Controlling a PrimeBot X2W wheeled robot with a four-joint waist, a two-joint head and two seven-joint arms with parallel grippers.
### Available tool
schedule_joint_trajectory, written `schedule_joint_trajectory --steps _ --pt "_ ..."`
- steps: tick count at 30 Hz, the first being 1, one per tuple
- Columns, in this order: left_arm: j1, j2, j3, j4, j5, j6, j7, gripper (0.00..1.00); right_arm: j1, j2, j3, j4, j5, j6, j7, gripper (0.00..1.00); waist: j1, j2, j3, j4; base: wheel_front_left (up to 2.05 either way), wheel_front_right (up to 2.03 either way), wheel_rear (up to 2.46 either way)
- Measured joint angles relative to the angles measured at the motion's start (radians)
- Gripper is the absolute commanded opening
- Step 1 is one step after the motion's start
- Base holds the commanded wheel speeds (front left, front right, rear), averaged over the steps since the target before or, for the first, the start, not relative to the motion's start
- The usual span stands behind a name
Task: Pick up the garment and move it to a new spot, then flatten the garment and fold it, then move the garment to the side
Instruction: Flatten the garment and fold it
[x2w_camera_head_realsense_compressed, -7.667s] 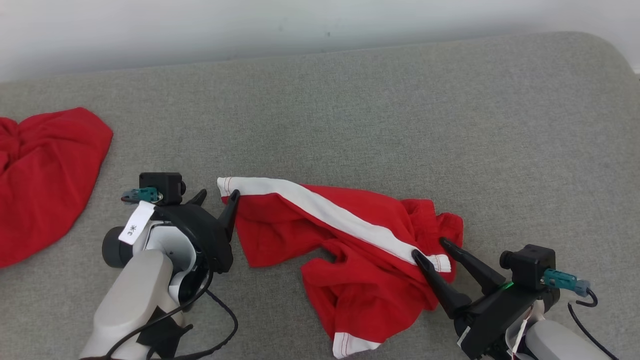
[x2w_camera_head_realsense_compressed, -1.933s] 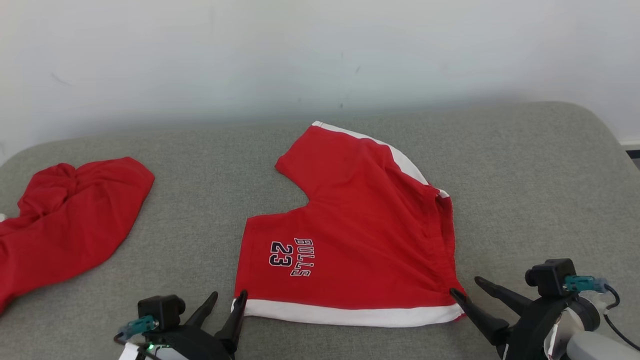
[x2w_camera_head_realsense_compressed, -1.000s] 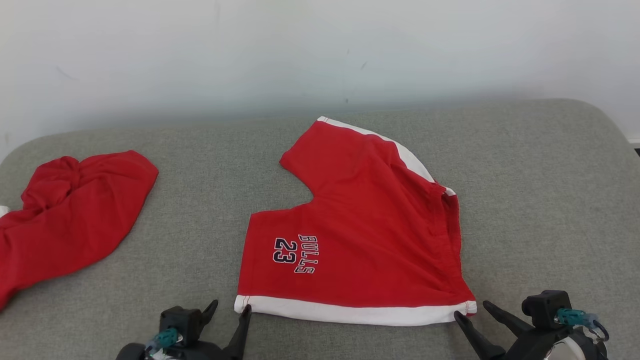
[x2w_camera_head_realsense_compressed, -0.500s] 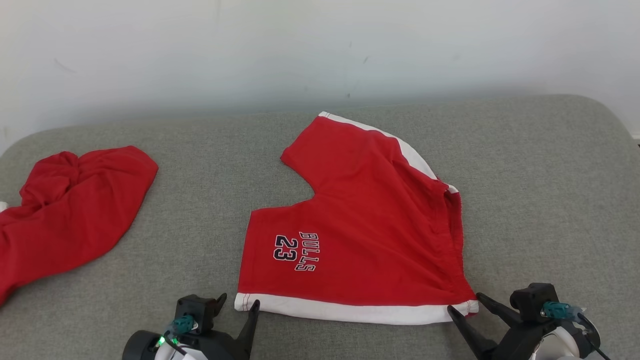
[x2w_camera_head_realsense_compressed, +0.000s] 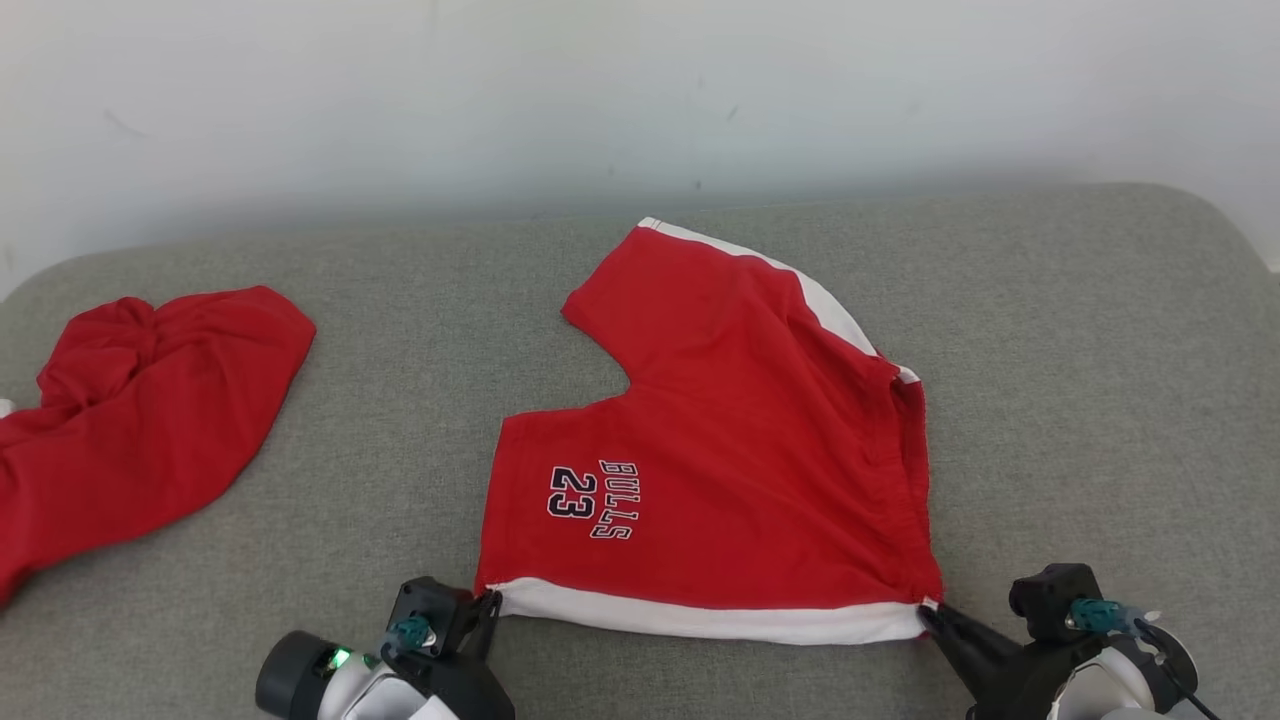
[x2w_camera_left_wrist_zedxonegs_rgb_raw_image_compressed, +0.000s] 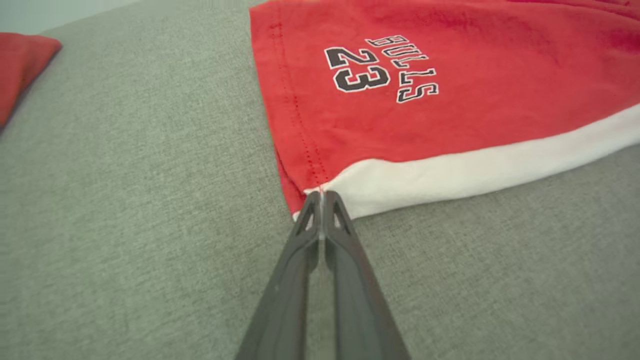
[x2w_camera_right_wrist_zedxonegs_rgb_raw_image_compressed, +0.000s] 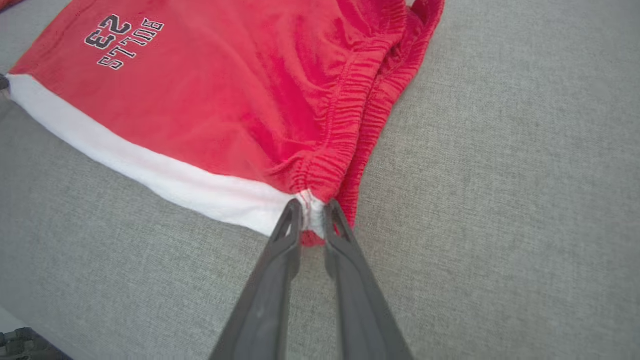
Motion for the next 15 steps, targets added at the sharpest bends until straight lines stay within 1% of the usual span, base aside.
schedule_joint_trajectory --steps 15 --pt "-0.004 -0.019 0.007 0.028 0.005 0.000 0.014 0.00 -0.003 0.012 -0.007 0.015 -0.017 0.000 0.008 0.00 0.0000 0.0000 -0.006 0.009 0.00 0.00 0.00"
